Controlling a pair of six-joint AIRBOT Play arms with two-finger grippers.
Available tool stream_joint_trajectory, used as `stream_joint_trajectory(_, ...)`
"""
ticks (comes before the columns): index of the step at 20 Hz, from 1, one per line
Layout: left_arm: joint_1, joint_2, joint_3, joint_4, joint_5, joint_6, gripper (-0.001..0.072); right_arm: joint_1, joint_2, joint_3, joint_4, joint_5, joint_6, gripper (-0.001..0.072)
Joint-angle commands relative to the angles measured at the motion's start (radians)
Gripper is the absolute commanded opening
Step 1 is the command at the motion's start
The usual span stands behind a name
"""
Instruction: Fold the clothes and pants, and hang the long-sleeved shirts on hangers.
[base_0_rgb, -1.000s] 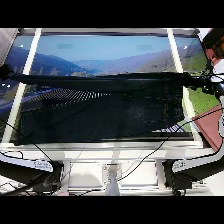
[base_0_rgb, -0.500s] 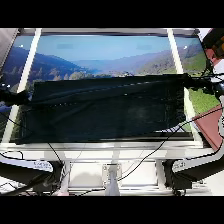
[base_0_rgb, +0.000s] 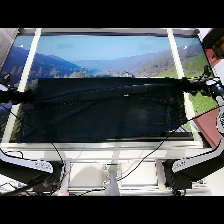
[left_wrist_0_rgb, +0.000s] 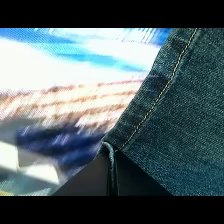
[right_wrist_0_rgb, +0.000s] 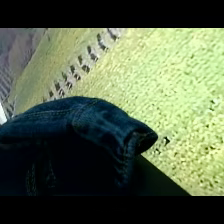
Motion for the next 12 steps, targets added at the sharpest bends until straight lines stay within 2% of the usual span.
stream_joint_trajectory(1, -0.060, 0.000, -0.001, 0.001, 0.232, -0.059, 0.0020, -0.014, -0.017, 0.000, -0.038, -0.110, 0.160, 0.0039)
stream_joint_trajectory(3, -0.089, 0.000, -0.001, 0.001, 0.332, -0.103, 0.0020, -0.023, -0.026, 0.000, -0.034, -0.168, 0.192, 0.0040)
stream_joint_trajectory(6, -0.130, 0.000, -0.001, 0.000, 0.428, -0.107, 0.0020, -0.018, -0.026, 0.000, -0.020, -0.266, 0.192, 0.0040)
stream_joint_trajectory(12, -0.205, -0.046, 0.000, 0.001, 0.508, -0.107, 0.0020, -0.015, -0.026, 0.000, -0.019, -0.393, 0.198, 0.0040)
